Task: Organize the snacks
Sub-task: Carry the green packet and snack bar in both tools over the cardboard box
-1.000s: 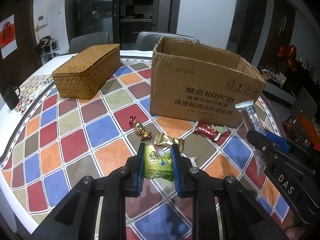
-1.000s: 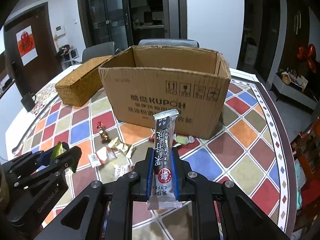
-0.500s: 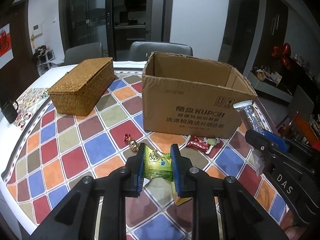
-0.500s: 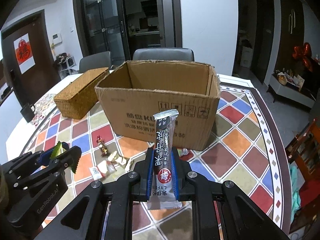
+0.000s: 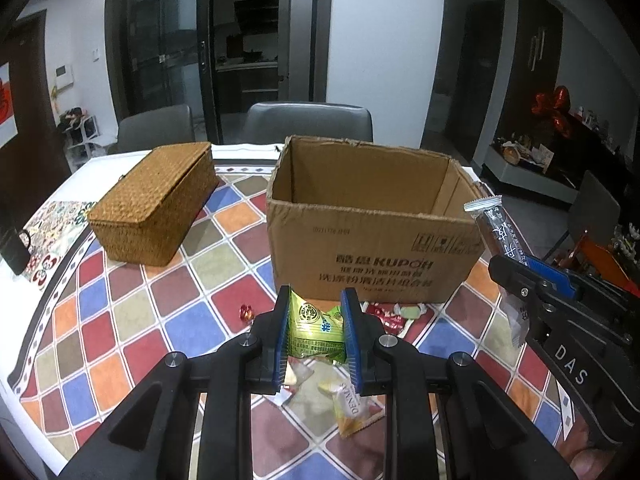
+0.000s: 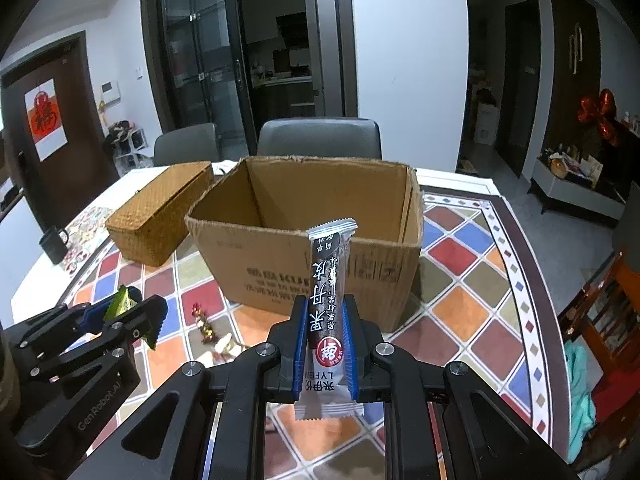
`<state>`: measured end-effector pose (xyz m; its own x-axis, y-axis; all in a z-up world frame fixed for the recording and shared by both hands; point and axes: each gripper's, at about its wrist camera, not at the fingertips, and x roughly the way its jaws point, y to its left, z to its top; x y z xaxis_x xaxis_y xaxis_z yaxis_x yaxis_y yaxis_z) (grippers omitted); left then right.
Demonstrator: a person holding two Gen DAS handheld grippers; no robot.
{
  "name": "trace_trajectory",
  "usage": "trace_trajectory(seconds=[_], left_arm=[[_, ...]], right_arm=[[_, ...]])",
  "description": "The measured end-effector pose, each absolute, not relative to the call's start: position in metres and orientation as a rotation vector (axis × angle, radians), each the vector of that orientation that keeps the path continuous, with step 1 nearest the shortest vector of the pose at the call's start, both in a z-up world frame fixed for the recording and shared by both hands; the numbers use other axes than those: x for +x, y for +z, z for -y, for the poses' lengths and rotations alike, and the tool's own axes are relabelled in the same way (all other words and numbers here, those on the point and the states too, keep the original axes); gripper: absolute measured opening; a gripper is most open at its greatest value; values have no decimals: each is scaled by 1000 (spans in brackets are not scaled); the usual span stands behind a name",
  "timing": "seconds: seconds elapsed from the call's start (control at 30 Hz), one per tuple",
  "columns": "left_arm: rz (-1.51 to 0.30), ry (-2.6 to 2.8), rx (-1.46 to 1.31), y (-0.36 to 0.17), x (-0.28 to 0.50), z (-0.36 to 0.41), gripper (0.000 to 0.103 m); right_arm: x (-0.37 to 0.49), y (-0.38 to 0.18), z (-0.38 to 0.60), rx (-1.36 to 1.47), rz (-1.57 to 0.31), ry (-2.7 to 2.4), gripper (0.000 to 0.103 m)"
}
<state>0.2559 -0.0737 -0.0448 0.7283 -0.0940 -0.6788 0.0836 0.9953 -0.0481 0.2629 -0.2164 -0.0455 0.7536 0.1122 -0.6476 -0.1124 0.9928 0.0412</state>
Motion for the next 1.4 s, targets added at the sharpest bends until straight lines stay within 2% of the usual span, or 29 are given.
trace_trajectory(seconds=[1.0, 1.4], left_arm=[[-659, -151, 27, 4, 313, 81, 24], [-658, -186, 38, 6, 337, 88, 24]], right_arm=[[306, -5, 219, -1, -629, 97, 17], [323, -1, 227, 4, -613, 90, 17]])
